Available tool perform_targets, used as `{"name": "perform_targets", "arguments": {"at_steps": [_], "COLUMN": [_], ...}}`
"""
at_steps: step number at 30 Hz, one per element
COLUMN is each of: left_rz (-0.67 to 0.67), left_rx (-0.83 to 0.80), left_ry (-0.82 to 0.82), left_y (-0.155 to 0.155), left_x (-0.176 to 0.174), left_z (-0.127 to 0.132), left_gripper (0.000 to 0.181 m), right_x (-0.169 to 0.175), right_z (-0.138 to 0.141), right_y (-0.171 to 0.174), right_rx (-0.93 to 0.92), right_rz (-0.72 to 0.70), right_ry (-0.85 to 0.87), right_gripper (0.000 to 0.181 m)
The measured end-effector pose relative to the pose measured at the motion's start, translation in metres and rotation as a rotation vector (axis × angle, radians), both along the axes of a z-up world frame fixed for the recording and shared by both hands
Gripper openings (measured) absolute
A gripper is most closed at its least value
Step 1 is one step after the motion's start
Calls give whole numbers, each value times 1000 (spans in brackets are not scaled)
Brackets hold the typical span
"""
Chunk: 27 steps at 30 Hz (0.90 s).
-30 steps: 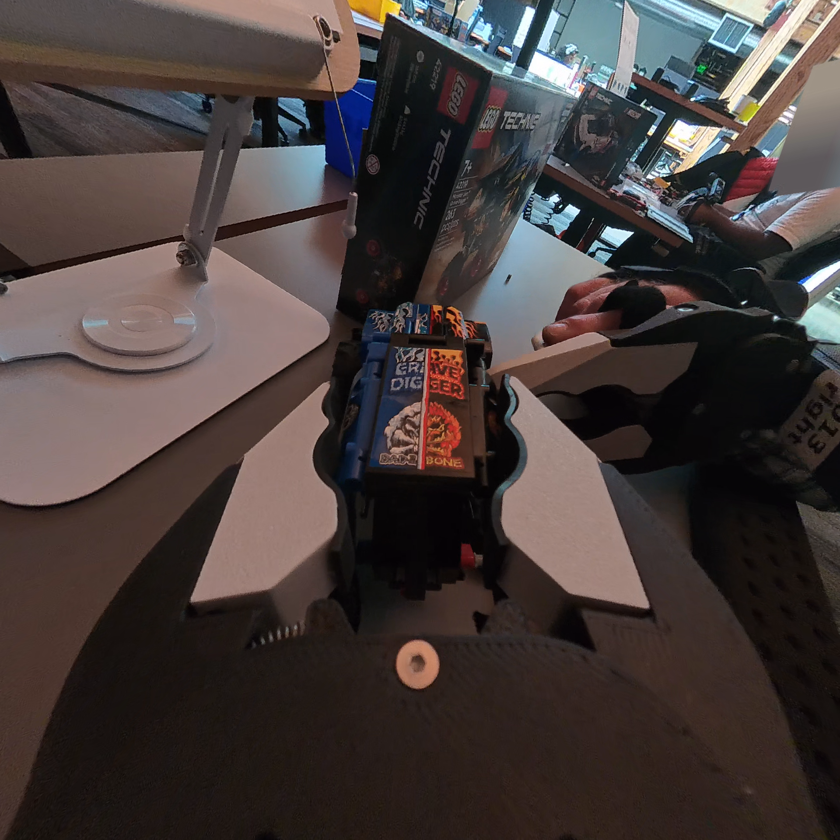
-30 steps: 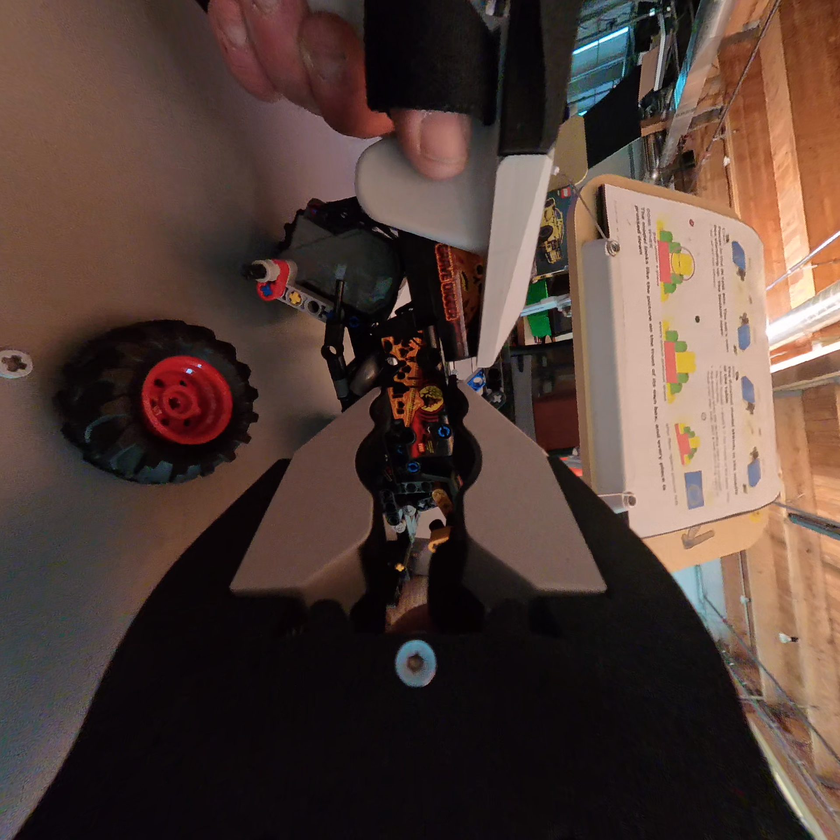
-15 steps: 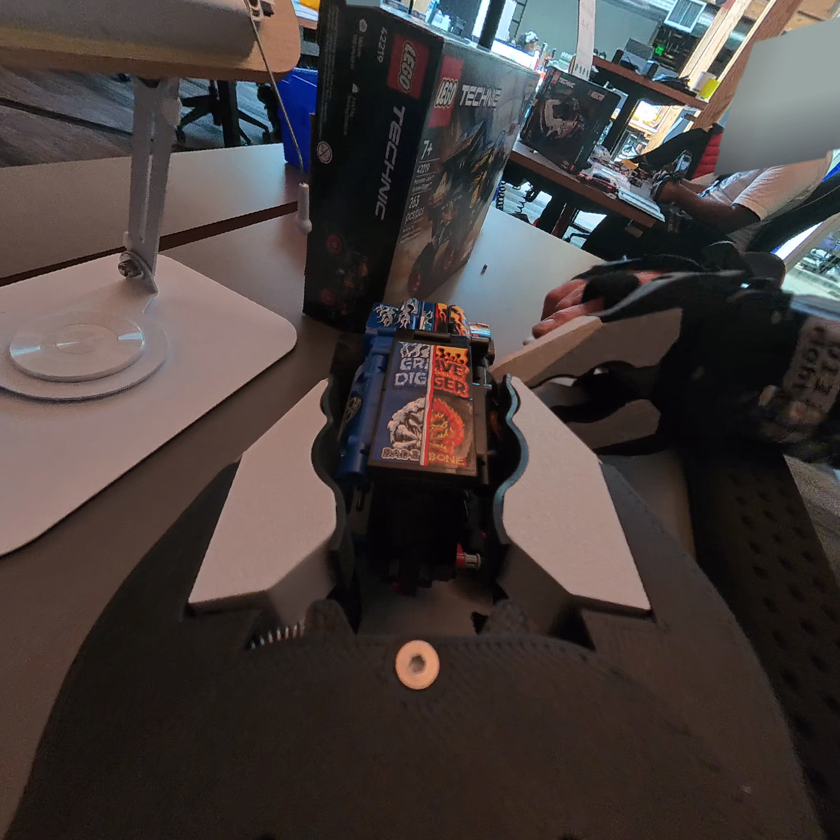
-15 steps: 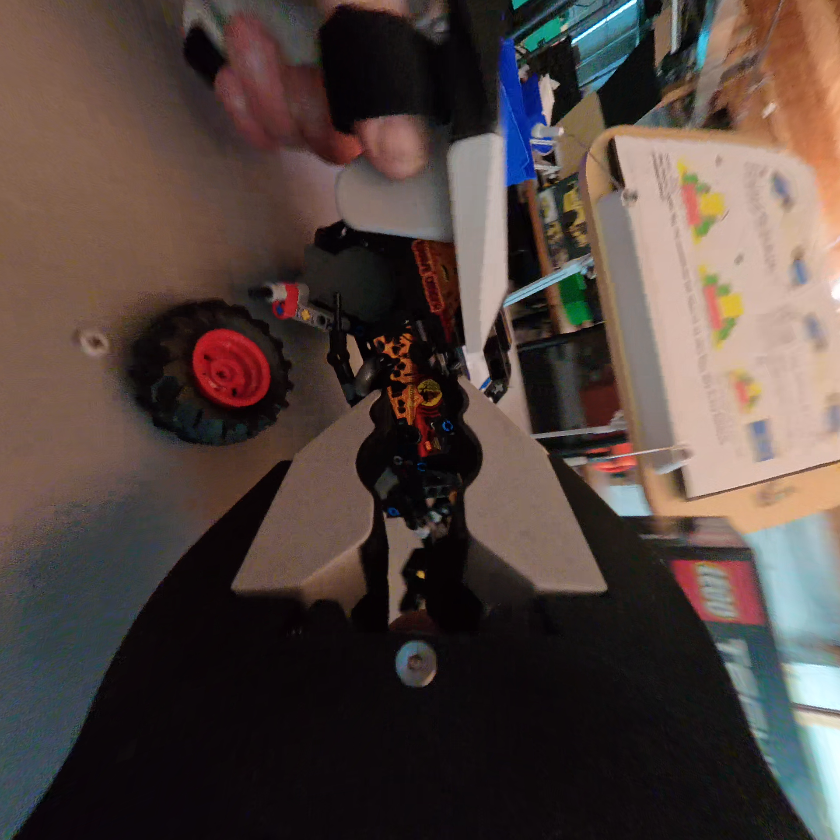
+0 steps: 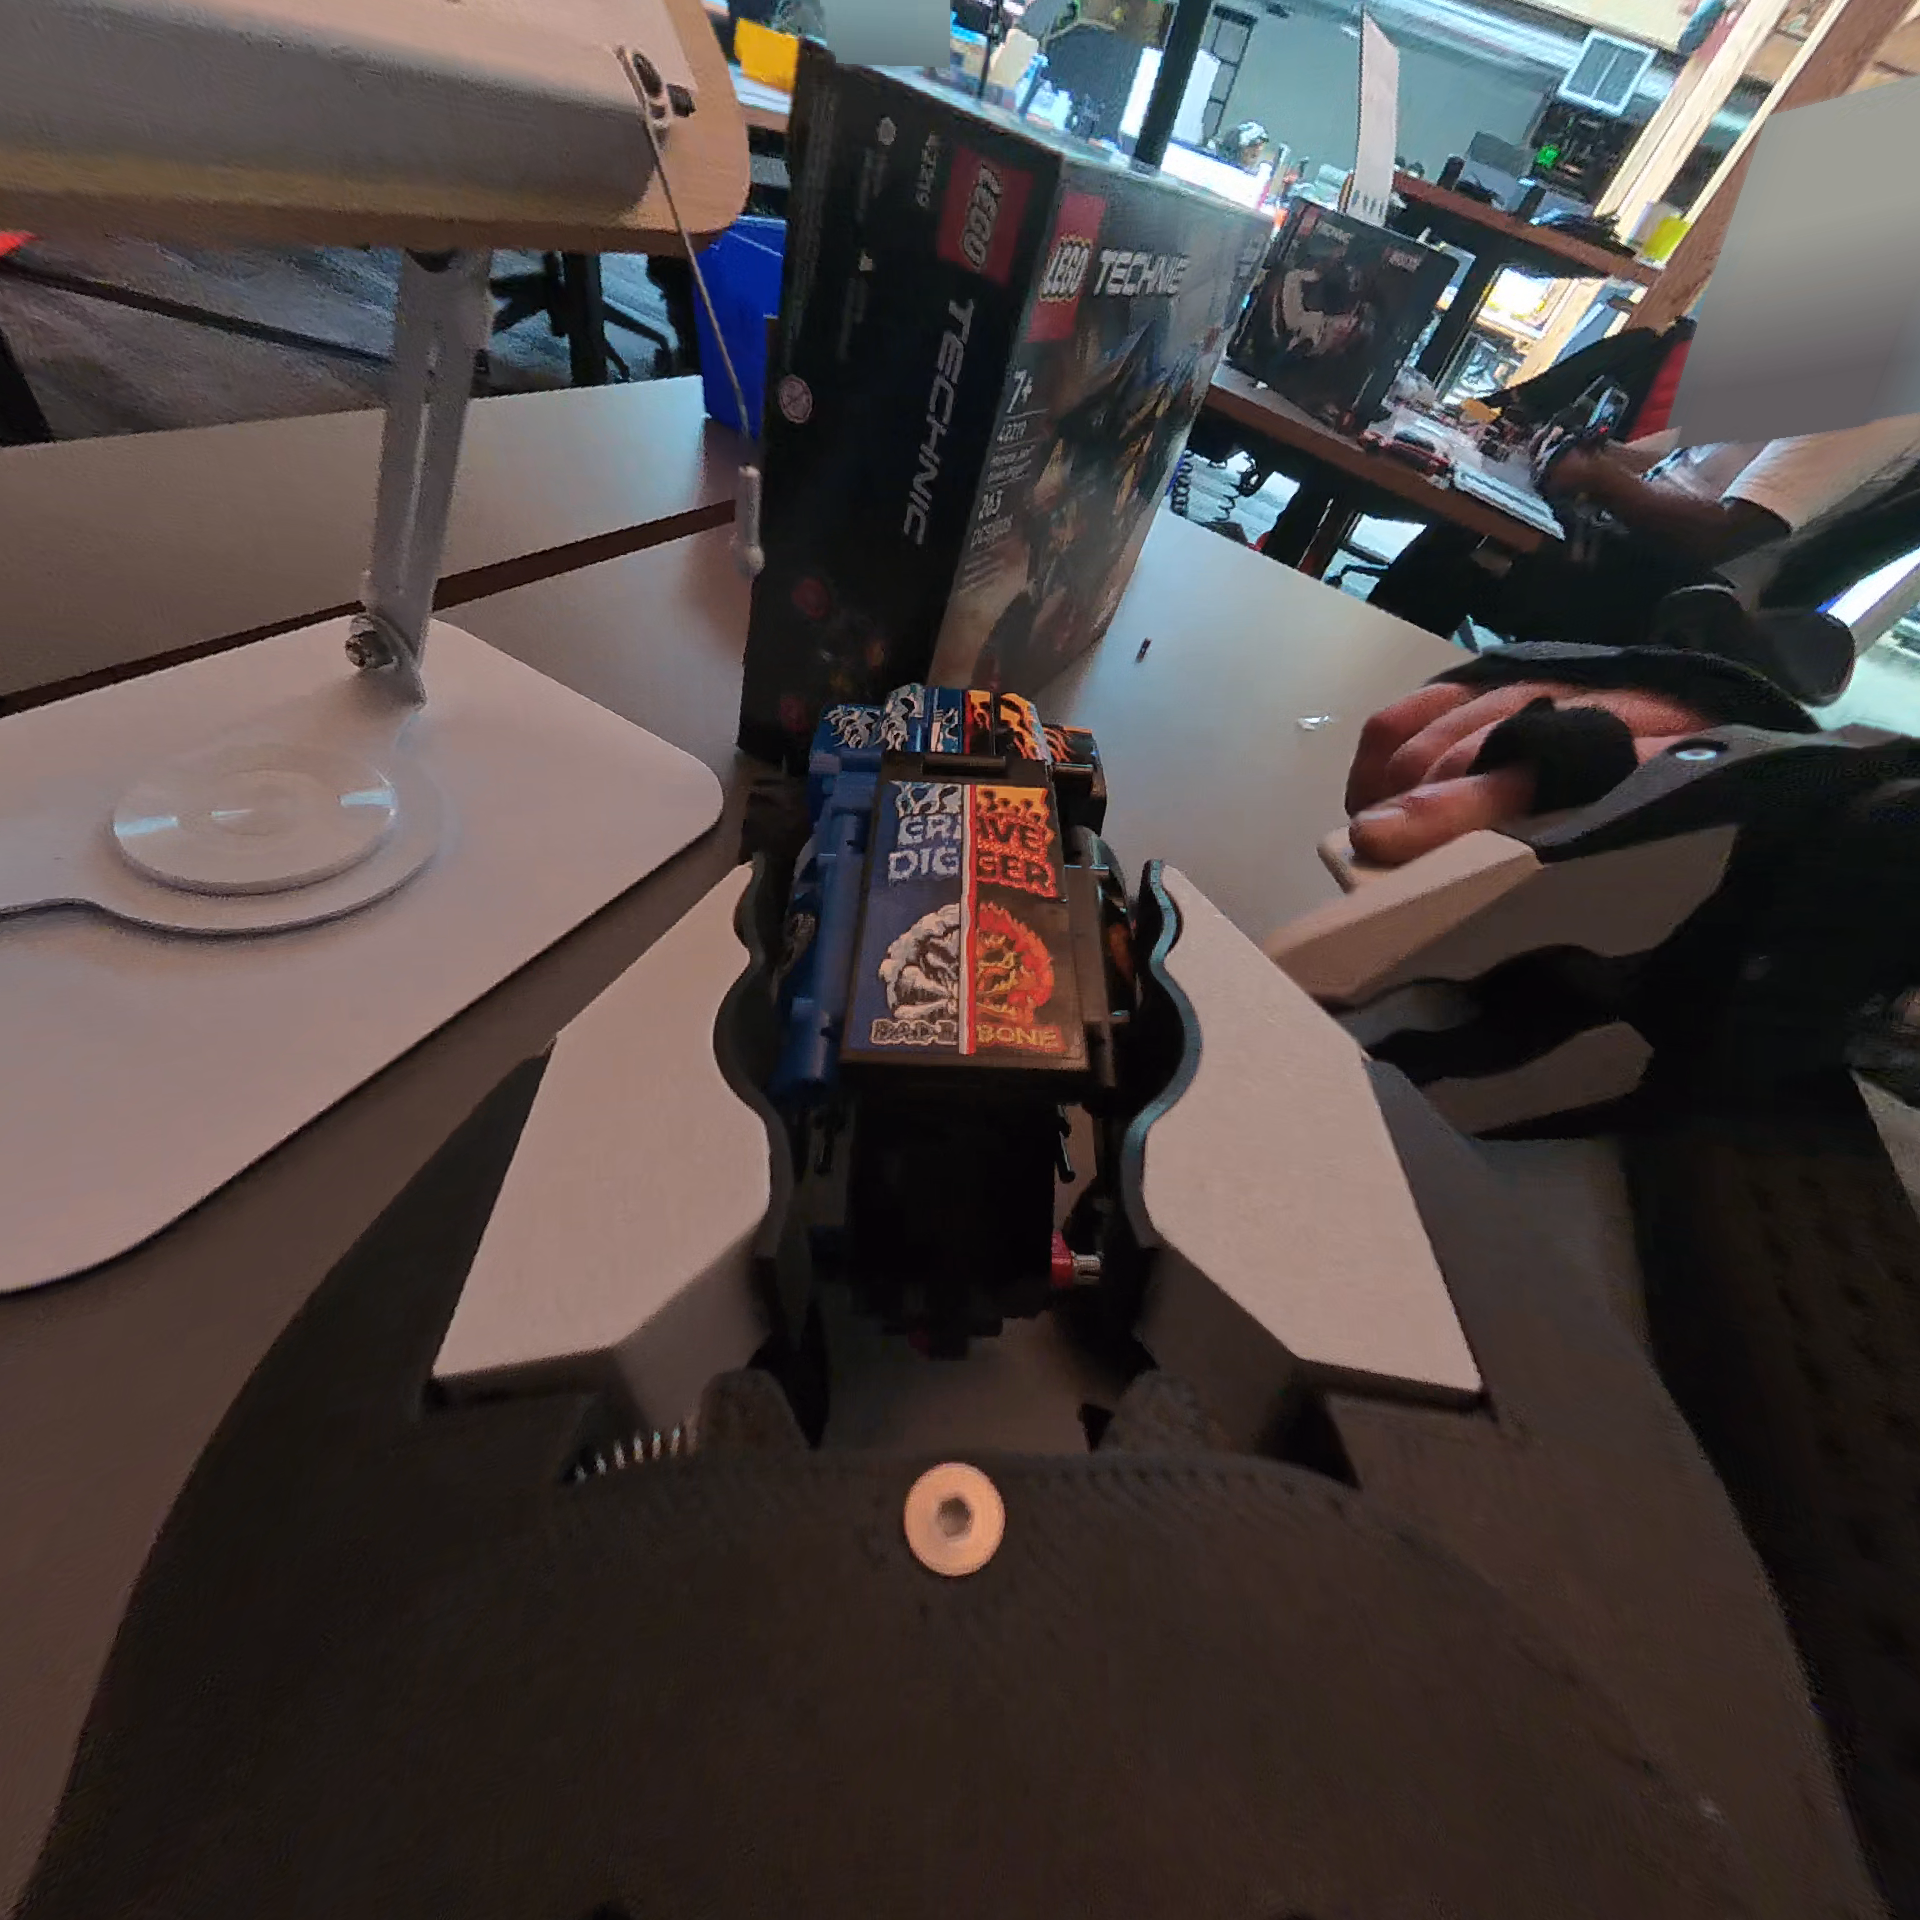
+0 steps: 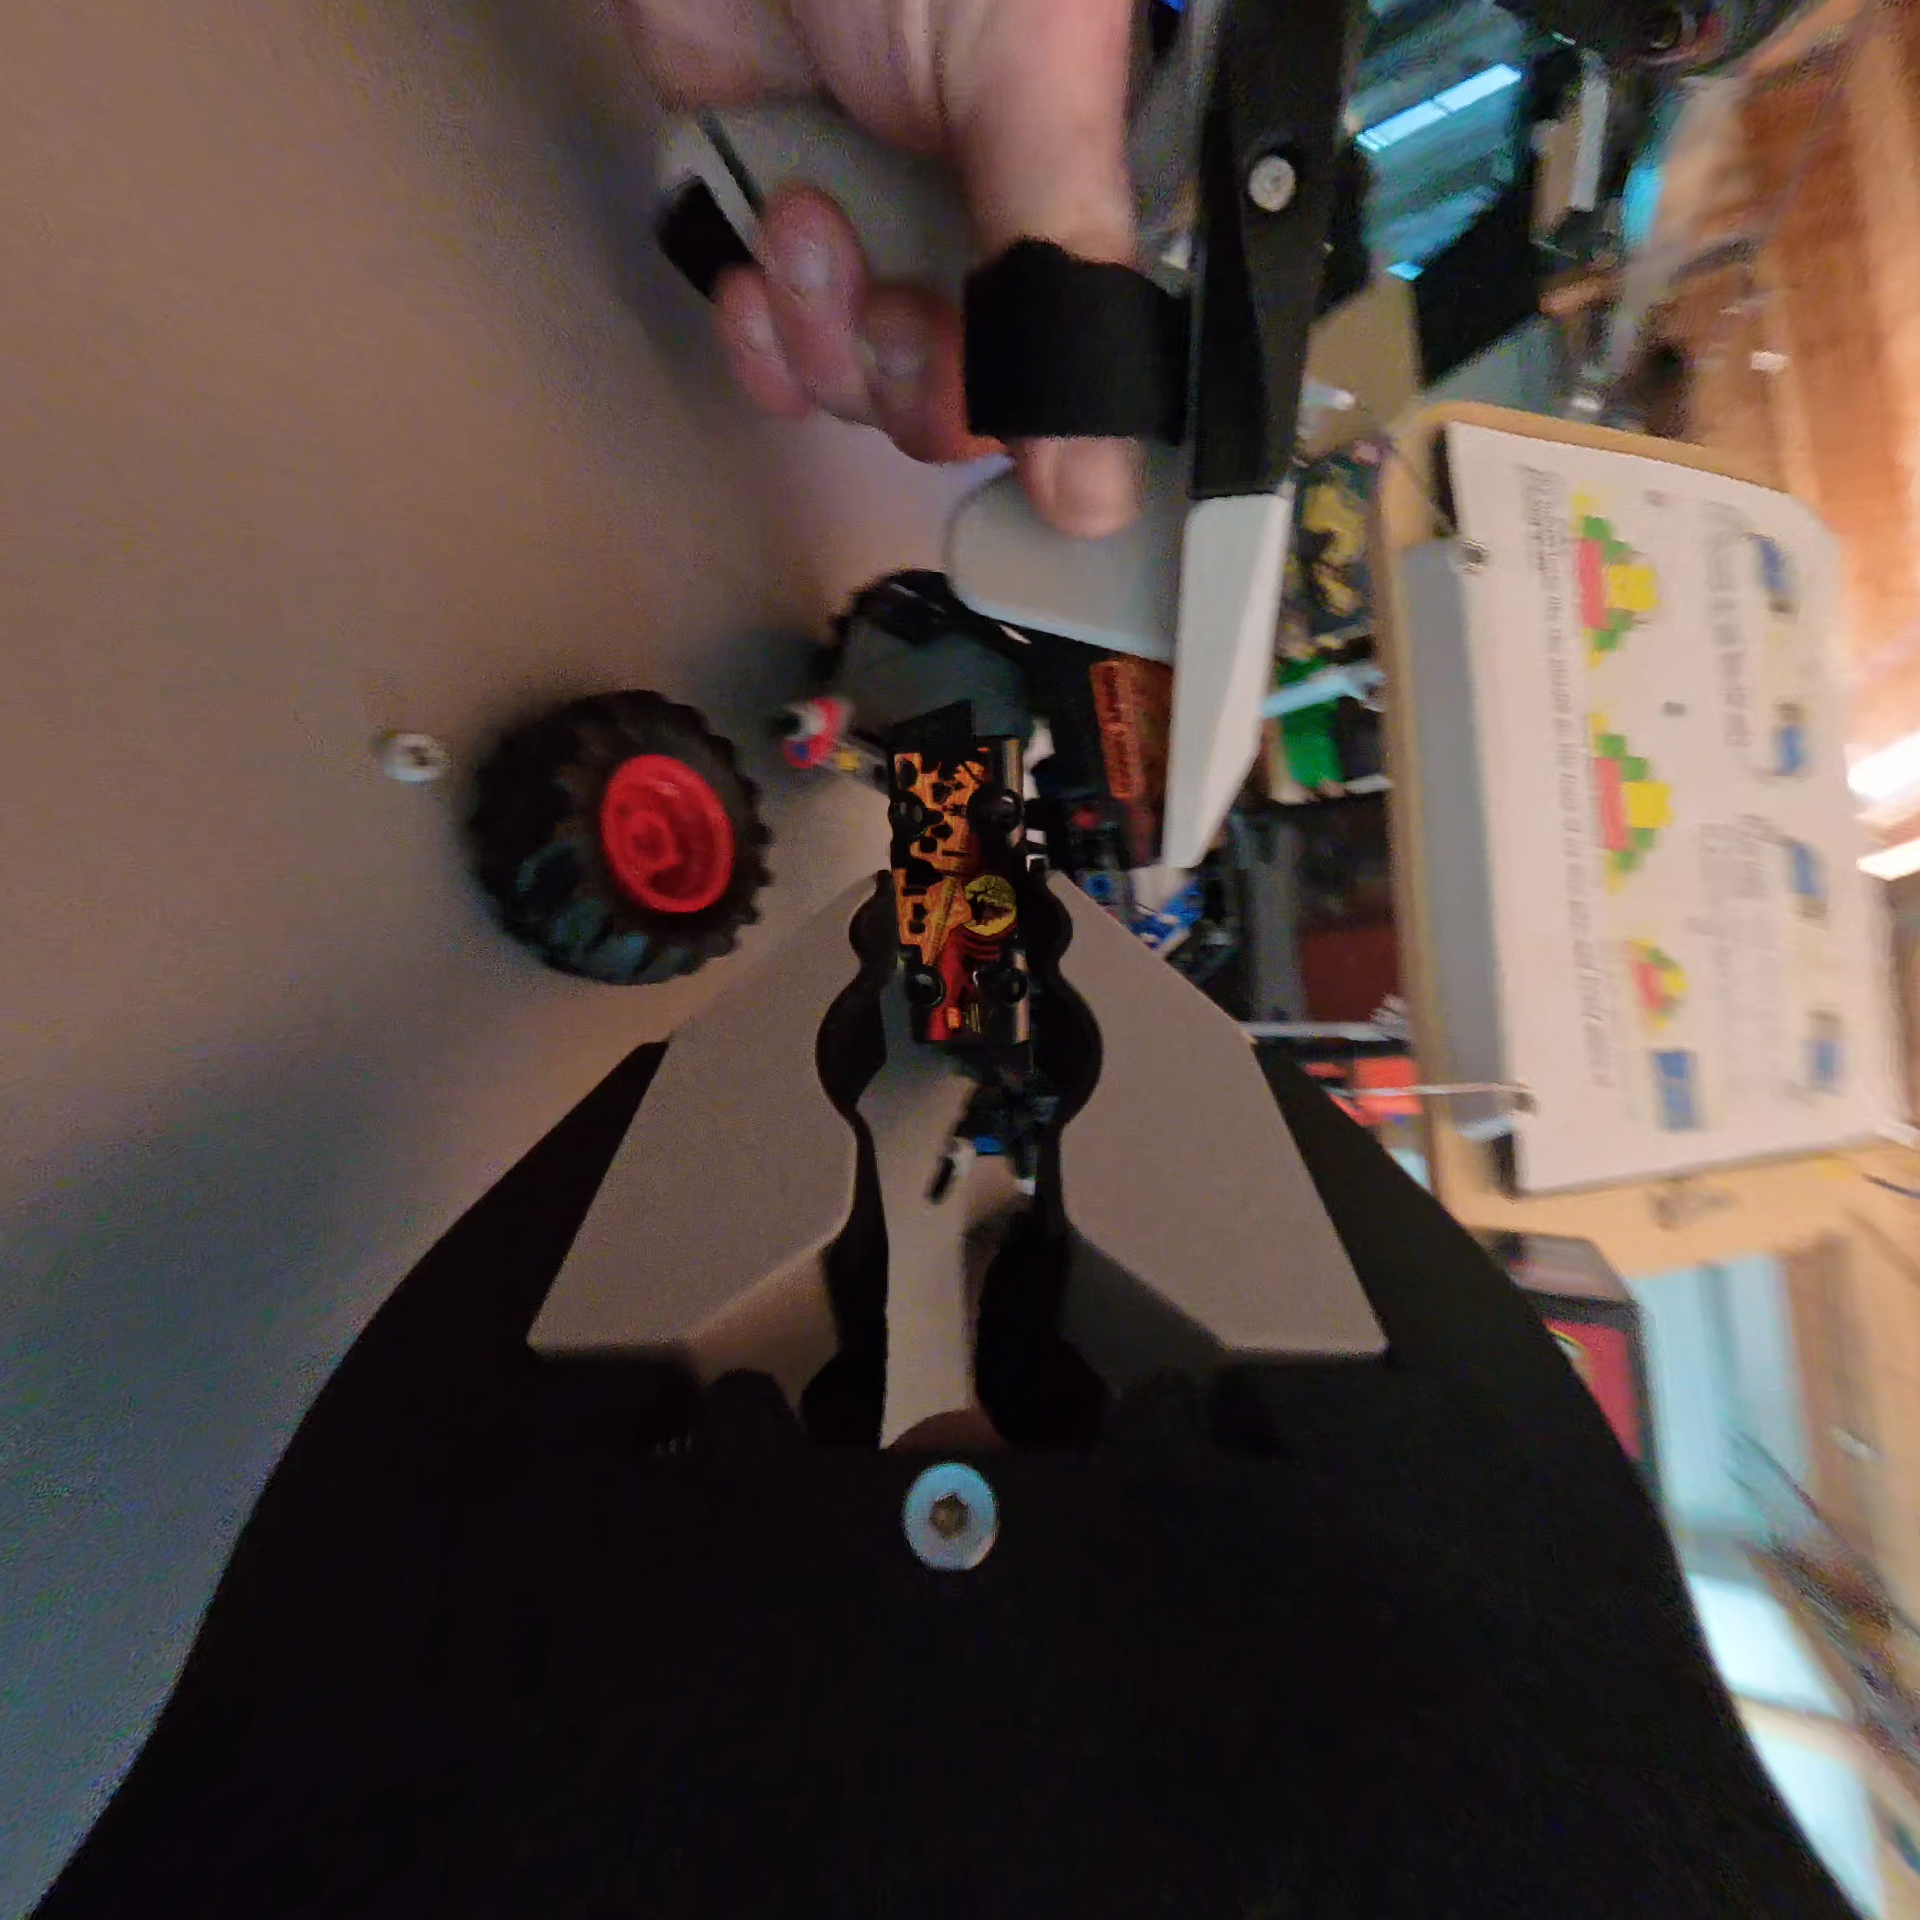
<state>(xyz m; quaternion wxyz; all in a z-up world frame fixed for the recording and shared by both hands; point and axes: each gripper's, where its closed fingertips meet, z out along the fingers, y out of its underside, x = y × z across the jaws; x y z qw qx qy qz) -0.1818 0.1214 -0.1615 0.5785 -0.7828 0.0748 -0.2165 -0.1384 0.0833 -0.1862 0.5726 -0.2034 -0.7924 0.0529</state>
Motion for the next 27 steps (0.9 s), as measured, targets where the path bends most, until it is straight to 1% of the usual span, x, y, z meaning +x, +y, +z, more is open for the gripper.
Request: {"name": "perform_targets", "arguments": {"at_steps": [1, 3, 6, 9, 11, 13, 14, 15, 16, 18, 20, 22, 23, 25, 26, 27], "left_rz": [10, 13, 10, 4, 3, 1, 0, -2, -2, -7, -5, -8, -12, -17, -8, 3], "left_rx": [4, 7, 11, 8, 1, -4, -6, -8, -8, -12, -15, -21, -24, -26, -30, -30], "left_ry": [-19, -56, -68, -52, -42, -35, -34, -28, -22, -17, -21, -14, -7, 14, 42, 79], "left_y": [1, -1, -3, -2, -3, -4, -5, -7, -8, -11, -12, -13, -13, -14, -13, -13], "left_x": [-3, -9, -10, -8, -7, -7, -7, -7, -7, -8, -9, -8, -7, -4, -3, -4], "left_z": [2, 4, 4, 4, 4, 4, 4, 4, 4, 4, 5, 5, 5, 5, 4, 4], "left_gripper": [67, 67, 67, 67, 66, 66, 66, 66, 66, 66, 65, 66, 65, 63, 63, 63], "right_x": [4, 13, 28, 42, 45, 44, 44, 44, 42, 34, 26, 15, 9, -1, -6, -11], "right_z": [-4, -14, -12, -24, -27, -22, -17, -12, -5, 11, 20, 23, 21, 6, 2, 5], "right_y": [-2, 3, 2, 1, 0, 4, 2, 2, 6, 25, 43, 55, 59, 65, 69, 72], "right_rx": [-34, -60, -205, -350, -430, -472, -512, -538, -537, -506, -442, -334, -275, -172, -120, -82], "right_rz": [27, 21, 62, 76, 88, 84, 96, 100, 91, 15, -44, -93, -107, -135, -153, -162], "right_ry": [-35, -112, -181, -303, -323, -313, -300, -288, -256, -156, -67, -12, 2, -31, -20, 20], "right_gripper": [22, 23, 23, 24, 40, 45, 51, 51, 47, 37, 39, 39, 35, 27, 23, 12]}}
